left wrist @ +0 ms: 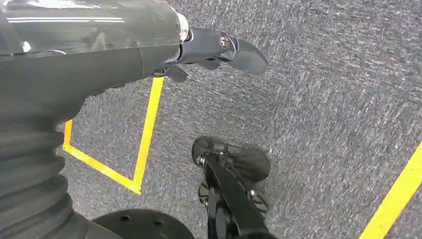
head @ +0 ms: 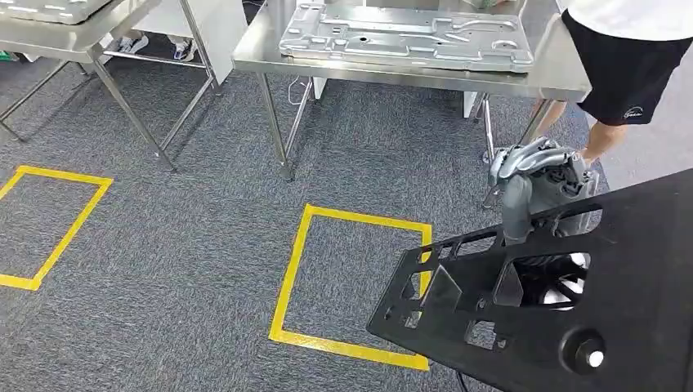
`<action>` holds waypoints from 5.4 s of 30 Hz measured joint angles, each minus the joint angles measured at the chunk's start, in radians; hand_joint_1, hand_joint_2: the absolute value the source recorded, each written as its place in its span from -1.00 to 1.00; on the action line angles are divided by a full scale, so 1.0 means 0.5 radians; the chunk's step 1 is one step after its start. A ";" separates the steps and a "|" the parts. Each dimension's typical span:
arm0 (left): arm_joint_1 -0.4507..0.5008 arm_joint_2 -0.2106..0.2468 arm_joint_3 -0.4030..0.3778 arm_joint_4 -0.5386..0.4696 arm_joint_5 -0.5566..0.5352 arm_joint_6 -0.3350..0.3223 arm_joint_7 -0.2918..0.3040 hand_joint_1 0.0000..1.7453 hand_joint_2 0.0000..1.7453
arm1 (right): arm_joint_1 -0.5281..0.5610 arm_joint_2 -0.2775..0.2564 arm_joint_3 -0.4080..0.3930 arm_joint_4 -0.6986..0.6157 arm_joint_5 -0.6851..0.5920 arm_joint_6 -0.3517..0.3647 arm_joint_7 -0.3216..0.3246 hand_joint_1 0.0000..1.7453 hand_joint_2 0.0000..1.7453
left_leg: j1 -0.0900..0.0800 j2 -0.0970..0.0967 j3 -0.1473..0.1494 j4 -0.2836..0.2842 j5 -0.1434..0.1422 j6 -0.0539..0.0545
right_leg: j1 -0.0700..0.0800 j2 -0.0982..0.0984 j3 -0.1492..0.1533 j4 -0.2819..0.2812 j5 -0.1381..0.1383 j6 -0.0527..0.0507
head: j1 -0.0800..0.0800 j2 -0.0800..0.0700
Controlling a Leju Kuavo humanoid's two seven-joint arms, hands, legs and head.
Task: Take the parts from the cabinet and place them on the table.
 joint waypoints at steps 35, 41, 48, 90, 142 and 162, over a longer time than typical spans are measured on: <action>-0.006 0.003 0.001 0.000 -0.001 0.013 0.008 -1.00 1.00 | -0.069 0.039 -0.013 0.018 -0.008 0.003 -0.037 1.00 1.00 | -0.002 -0.001 0.255 -0.570 0.291 0.039 | -0.001 0.006 0.033 0.009 -0.033 0.026 | -0.005 0.000; -0.009 0.001 0.001 0.000 -0.006 0.031 0.035 -1.00 1.00 | -0.079 0.039 -0.014 0.024 -0.011 0.003 -0.036 1.00 1.00 | -0.001 -0.002 0.276 -0.635 0.285 0.092 | -0.001 0.007 0.000 0.070 -0.085 0.096 | -0.003 0.000; -0.009 0.000 0.002 0.000 -0.006 0.031 0.032 -1.00 1.00 | -0.076 0.039 -0.017 0.041 -0.013 0.003 -0.037 1.00 1.00 | -0.003 -0.002 0.294 -0.626 0.263 0.105 | -0.016 0.004 -0.210 0.396 -0.105 0.122 | 0.001 0.000; -0.011 0.007 0.017 0.000 -0.034 0.002 -0.022 -1.00 1.00 | -0.048 0.040 -0.068 0.063 -0.078 0.062 -0.079 1.00 1.00 | -0.007 0.033 0.115 -0.134 -0.045 0.016 | 0.003 -0.003 -0.029 -0.011 0.038 0.012 | -0.004 0.000; -0.005 0.013 0.018 0.001 -0.063 -0.031 -0.063 -1.00 1.00 | 0.021 0.111 -0.066 0.069 0.045 0.047 -0.076 1.00 1.00 | -0.002 0.013 0.362 -0.622 0.201 0.113 | -0.011 0.009 -0.215 0.332 -0.022 0.112 | 0.027 0.000; 0.006 0.011 0.017 0.001 -0.063 -0.037 -0.085 -1.00 1.00 | 0.023 0.123 -0.067 0.069 0.044 0.065 -0.079 1.00 1.00 | -0.017 0.013 0.253 -0.604 0.270 0.079 | 0.011 0.023 0.120 -0.013 -0.088 0.065 | 0.009 0.000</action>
